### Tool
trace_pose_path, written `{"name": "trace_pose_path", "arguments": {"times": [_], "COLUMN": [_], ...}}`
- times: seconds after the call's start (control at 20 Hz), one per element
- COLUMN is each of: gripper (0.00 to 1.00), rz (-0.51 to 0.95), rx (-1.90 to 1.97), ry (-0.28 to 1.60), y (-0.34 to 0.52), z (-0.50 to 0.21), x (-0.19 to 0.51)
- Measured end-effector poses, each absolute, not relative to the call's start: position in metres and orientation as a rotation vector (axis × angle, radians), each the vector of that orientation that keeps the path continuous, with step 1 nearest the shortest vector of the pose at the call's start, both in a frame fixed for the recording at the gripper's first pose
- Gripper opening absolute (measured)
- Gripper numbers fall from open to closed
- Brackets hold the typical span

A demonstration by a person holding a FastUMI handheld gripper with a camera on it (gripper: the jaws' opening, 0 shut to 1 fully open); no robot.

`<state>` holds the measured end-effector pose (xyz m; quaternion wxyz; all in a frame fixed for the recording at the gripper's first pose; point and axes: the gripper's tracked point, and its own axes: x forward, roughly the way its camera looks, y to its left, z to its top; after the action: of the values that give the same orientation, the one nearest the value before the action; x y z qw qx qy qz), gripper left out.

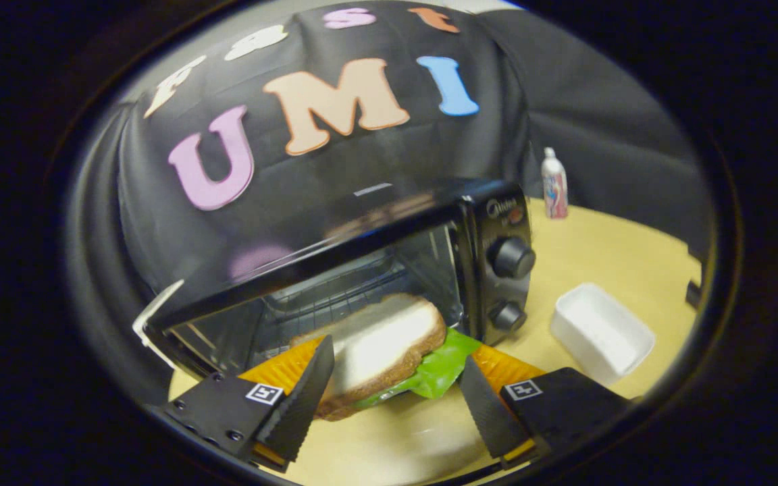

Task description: Open the toaster oven, put the food inside, and close the toaster oven door.

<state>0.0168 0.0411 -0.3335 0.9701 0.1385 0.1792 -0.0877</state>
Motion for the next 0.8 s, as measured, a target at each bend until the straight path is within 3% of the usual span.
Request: {"name": "trace_pose_path", "arguments": {"times": [0.6,0.8], "gripper": [1.0,1.0], "rz": [-0.175,-0.229], "rx": [0.18,-0.014], "ry": [0.304,0.301], "y": [0.043,0.026], "z": [-0.329,-0.326], "x": [0.038,0.04]}}
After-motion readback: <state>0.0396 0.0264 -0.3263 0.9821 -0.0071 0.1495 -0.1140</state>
